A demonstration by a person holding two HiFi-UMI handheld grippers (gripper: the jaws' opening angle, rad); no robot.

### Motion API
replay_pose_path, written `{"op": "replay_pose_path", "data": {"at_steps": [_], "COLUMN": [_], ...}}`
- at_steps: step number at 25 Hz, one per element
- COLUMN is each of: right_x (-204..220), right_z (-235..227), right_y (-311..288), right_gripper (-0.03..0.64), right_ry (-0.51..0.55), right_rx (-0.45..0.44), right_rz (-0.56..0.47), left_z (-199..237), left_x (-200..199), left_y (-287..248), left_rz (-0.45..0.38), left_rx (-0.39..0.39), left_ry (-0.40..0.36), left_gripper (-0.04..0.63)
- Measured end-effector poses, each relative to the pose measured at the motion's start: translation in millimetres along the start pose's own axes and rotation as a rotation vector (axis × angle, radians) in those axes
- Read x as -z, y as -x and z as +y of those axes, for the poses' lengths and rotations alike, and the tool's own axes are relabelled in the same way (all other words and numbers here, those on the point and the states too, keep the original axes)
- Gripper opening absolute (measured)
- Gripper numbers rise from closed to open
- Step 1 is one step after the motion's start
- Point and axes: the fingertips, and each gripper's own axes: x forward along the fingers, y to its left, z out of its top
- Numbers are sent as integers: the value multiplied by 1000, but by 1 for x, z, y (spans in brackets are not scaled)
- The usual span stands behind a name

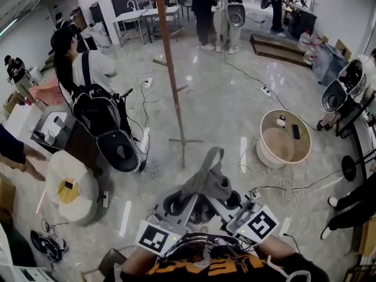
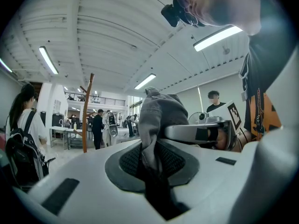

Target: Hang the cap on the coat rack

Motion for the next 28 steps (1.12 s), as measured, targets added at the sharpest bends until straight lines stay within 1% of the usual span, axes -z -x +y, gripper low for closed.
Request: {"op": "replay_pose_path", "data": {"at_steps": [5,8,12,15,19,21,25,28], "right_x": [14,11,6,5,6,10,9,9], "right_z": [-32,-55,-84,-113,-148,-167,-200,-231], "right_y": [-17,-37,-74,-100,-135,-149,-166,-170], "right_gripper": [38,38,38,38,38,38,38,38], "right_ry": [14,9,27,36,92,89,63,63], "right_rx": [-10,-7,-3,5,9,22,12,-15], "right_rz": [29,24,24,34,36,49,43,44], "left_z": [25,48,89,120,163,181,201,212], "left_x": [8,8,0,-4,-11,-9,-8,-6], "left_y": [-25,-45,-68,-92,-121,-136,-166,-194], "left_rz": [-1,-8,-32,-33,-49,-42,-37,-24], "left_rx": [-14,-12,-4,-1,30,37,30,1], "left_ry": [13,16,2,5,-4,-10,-7,-9], "left_gripper": [80,80,78,78,77,78,77,77]}}
